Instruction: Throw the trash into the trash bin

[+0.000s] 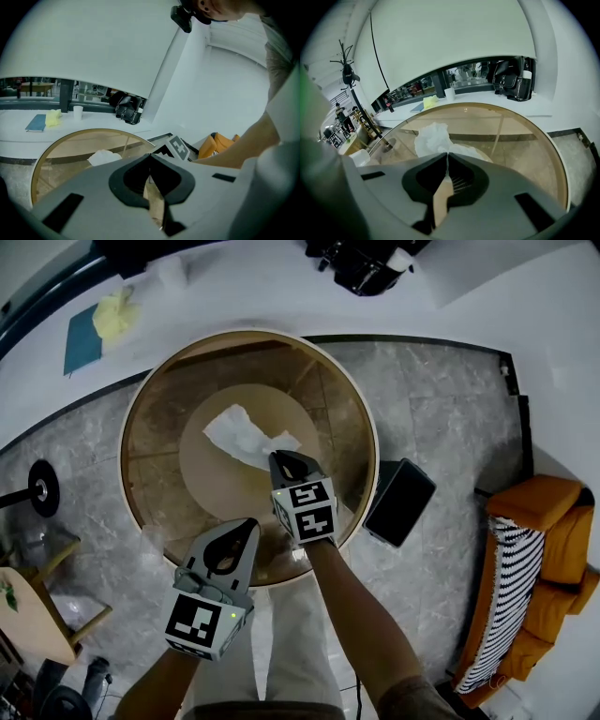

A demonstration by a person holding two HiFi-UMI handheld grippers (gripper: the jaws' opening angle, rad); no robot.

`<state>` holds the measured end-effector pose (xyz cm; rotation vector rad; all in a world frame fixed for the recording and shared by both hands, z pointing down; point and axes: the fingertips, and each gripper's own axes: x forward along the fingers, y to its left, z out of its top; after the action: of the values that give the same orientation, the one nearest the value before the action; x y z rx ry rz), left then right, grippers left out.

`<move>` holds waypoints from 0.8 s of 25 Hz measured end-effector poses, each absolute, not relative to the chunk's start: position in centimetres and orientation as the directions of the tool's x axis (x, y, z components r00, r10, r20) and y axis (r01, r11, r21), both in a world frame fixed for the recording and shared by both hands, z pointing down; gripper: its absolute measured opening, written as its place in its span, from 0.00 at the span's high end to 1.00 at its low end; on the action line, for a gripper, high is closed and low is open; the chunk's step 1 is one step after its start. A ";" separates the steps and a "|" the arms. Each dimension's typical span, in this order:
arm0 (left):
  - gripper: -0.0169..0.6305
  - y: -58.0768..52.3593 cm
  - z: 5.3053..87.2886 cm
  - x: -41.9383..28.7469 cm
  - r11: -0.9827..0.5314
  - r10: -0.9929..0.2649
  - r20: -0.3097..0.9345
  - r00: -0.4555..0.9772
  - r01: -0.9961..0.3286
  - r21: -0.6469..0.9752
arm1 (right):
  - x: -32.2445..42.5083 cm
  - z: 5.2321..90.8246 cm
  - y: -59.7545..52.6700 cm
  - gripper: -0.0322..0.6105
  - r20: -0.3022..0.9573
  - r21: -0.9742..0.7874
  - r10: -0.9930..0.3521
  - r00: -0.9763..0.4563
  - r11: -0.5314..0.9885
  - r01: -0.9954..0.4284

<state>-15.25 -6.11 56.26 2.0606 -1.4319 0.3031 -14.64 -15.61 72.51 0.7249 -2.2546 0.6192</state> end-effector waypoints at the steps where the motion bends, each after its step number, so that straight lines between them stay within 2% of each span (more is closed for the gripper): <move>1: 0.95 -6.1 56.2 -15.1 -0.239 -0.768 0.503 0.396 -0.906 0.349 | -14.5 72.3 -15.7 0.91 0.719 -0.222 -0.329 -0.613 0.726 -0.650; 12: 0.95 -6.4 55.5 -12.4 -0.309 -0.740 0.491 0.459 -0.881 0.358 | -11.6 71.0 -16.1 0.91 0.691 -0.225 -0.394 -0.607 0.680 -0.698; 20: 0.95 -7.2 54.5 -7.6 -0.367 -0.709 0.479 0.518 -0.851 0.377 | -6.8 69.8 -17.4 0.91 0.676 -0.214 -0.451 -0.582 0.636 -0.742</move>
<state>-7.57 -7.15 54.48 2.1726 -1.2658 0.3145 -6.76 -17.38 69.76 0.9283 -2.2743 0.6535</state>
